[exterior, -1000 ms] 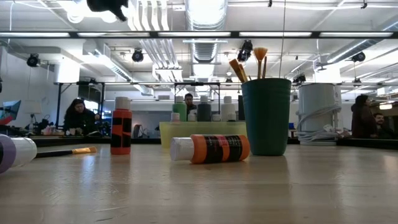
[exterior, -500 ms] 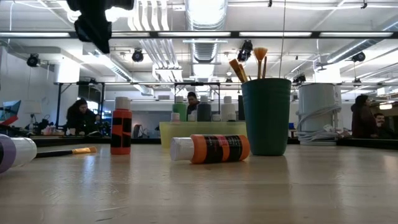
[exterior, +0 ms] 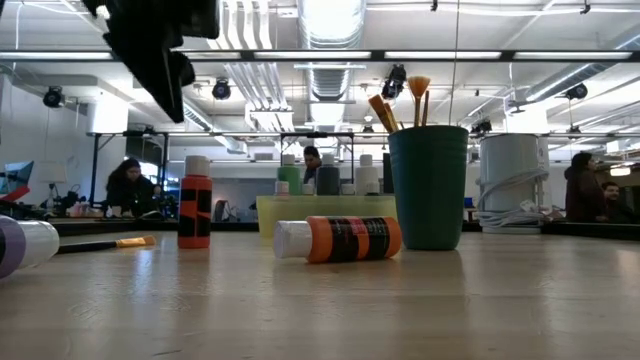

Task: Pick & Place Paint Supplies
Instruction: Put the top orange paint bottle into the yellow bin

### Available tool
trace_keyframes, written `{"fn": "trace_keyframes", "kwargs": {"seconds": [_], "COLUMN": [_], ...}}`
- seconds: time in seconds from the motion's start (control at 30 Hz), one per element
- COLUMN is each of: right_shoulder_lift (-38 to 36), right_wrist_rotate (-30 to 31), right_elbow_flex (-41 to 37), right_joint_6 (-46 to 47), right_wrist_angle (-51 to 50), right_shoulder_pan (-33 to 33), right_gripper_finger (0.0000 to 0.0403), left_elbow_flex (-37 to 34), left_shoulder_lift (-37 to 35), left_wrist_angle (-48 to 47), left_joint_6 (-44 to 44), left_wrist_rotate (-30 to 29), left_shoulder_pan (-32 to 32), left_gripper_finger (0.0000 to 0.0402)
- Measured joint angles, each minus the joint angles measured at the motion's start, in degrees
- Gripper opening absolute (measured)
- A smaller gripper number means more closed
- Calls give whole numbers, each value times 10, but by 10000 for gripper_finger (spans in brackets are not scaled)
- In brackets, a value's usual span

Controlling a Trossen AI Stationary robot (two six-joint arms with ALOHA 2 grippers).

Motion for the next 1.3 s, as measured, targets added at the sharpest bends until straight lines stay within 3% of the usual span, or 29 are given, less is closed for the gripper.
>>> {"fn": "trace_keyframes", "kwargs": {"seconds": [0.27,0.73,1.3], "right_shoulder_lift": [0,0,0], "right_wrist_rotate": [0,0,0], "right_elbow_flex": [-5,-6,-6], "right_joint_6": [-2,-2,-5], "right_wrist_angle": [-1,-2,-2], "right_shoulder_pan": [0,-1,-6], "right_gripper_finger": [144,177,153], "left_elbow_flex": [-8,-3,-2], "left_shoulder_lift": [58,114,114], "left_wrist_angle": [9,8,52], "left_joint_6": [54,21,40], "left_wrist_rotate": [-8,-78,-27], "left_shoulder_pan": [2,12,27], "left_gripper_finger": [193,193,193]}}
